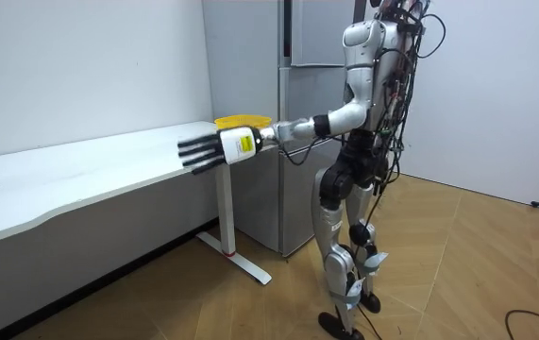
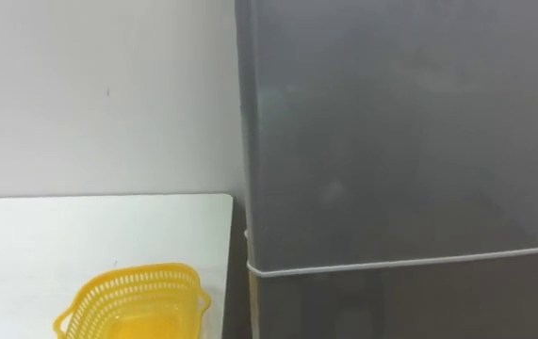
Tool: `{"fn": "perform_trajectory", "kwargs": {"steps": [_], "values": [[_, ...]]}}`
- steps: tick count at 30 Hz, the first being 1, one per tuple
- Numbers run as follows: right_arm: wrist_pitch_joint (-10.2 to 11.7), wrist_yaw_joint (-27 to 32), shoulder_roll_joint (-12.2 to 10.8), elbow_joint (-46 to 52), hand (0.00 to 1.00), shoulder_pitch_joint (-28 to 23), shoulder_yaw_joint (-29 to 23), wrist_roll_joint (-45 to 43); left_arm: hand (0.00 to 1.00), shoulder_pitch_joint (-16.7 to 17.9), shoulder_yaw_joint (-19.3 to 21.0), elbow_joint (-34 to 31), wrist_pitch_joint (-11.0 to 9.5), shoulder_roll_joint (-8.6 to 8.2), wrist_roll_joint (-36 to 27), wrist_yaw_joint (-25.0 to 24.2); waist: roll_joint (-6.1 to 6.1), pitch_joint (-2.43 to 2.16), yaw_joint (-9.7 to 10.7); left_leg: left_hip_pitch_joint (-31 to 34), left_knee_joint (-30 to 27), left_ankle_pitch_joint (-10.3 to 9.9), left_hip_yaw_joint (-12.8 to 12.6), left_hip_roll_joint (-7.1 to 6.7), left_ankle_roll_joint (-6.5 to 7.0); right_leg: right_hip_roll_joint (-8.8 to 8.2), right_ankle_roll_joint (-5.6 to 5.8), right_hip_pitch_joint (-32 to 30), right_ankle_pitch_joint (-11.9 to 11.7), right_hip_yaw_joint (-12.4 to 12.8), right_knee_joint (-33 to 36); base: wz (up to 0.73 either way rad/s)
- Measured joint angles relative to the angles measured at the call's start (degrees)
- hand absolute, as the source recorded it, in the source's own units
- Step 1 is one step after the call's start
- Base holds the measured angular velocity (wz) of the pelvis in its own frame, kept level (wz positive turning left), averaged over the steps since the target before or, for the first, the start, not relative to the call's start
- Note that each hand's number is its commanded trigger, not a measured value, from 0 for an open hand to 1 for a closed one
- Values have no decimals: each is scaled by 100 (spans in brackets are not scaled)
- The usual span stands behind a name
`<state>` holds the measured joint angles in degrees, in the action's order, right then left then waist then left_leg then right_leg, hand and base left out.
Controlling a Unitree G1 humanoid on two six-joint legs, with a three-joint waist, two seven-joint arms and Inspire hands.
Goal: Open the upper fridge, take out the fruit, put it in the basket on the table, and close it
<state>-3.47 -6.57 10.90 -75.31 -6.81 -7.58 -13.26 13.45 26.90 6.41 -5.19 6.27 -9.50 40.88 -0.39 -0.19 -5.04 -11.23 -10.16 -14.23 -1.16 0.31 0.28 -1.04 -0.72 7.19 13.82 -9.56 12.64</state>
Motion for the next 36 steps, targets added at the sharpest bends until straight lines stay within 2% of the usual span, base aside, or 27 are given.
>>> {"fn": "perform_trajectory", "kwargs": {"steps": [3, 8, 10, 12, 14, 17, 19, 21, 24, 27, 29, 32, 36], "values": [[54, -52, 3, -7, 0, 0, -41, -8, 0, 27, 35, -762, -245, 13, -146, 5, -3, 3, -2, -2, -4, 0, 17, -1, 0, -5, 1, 8, 0, -13, -9, 7], [92, -170, 1, -18, 0, -11, -40, -56, 0, 39, -21, -1855, -276, 30, -704, -306, 12, 5, 48, 16, -14, 0, 39, 0, 0, -2, 5, 18, -8, -5, 0, 2], [94, -209, 7, -54, 0, -11, -40, -54, 0, 39, -143, -2193, -276, 106, -883, -435, -2, 15, 130, 45, -25, 0, 71, -4, 0, -22, 7, 15, -10, -41, -4, 10], [93, -234, 15, -99, 0, -42, -45, -64, 0, 3, -277, -2444, -286, 184, -907, -885, -28, 36, 222, 43, -25, 1, 67, -5, 0, -46, 10, 6, -11, -67, 0, 7], [96, -241, 14, -98, 0, -45, -43, -175, 0, -33, -354, -2464, -280, 237, -931, -1225, -3, 32, 332, 68, -28, 1, 55, -6, 0, -47, 10, 0, -11, -72, 2, 0], [74, -390, -14, -162, 0, -10, -29, -348, 0, -116, -670, -2769, -234, 247, -1358, -1936, -21, 53, 440, 82, -28, 1, 49, -4, 0, -44, 11, -40, -16, -56, 1, -1], [16, -492, -43, -201, 0, -6, -29, -494, 0, -129, -948, -2904, -193, 284, -1358, -2425, -25, 55, 507, 97, -28, 1, 51, -5, 0, -43, 12, -50, -17, -38, 2, -3], [-32, -595, -48, -195, 0, 9, -32, -555, 0, -223, -1276, -2921, -33, 377, -1358, -3125, -32, 49, 623, 137, -30, 1, 15, -7, 0, -38, 15, -69, -19, -22, 6, -5], [-37, -646, -47, -131, 0, 47, -37, -584, 0, -444, -1525, -2981, 261, 375, -1579, -3819, -14, 48, 703, 215, -70, 1, -84, 21, 0, 8, -6, -180, -85, 14, -1, -17], [-37, -664, -49, -119, 0, 122, -35, -726, 0, -612, -1609, -2989, 393, 376, -1945, -4349, 20, 55, 867, 261, -70, 1, -173, 102, -1, 7, -31, -223, -123, 63, 20, -14], [-43, -666, -37, -137, 0, 121, -35, -735, 0, -751, -1627, -2992, 474, 377, -2034, -4603, 37, 60, 947, 271, -72, 0, -197, 109, -1, 22, -36, -219, -127, 99, 4, -10], [-144, -658, -16, -136, 0, 111, -30, -735, 0, -896, -1691, -3032, 499, 401, -2312, -4945, 98, 57, 1023, 250, -78, 0, -216, 105, -1, 39, -36, -210, -127, 153, 4, -8], [-207, -685, -16, -141, 0, 104, -30, -751, 0, -904, -1807, -3160, 527, 407, -2481, -5404, 171, 39, 1088, 189, -67, 1, -340, 107, -1, 50, -36, -211, -127, 186, 5, -9]]}}
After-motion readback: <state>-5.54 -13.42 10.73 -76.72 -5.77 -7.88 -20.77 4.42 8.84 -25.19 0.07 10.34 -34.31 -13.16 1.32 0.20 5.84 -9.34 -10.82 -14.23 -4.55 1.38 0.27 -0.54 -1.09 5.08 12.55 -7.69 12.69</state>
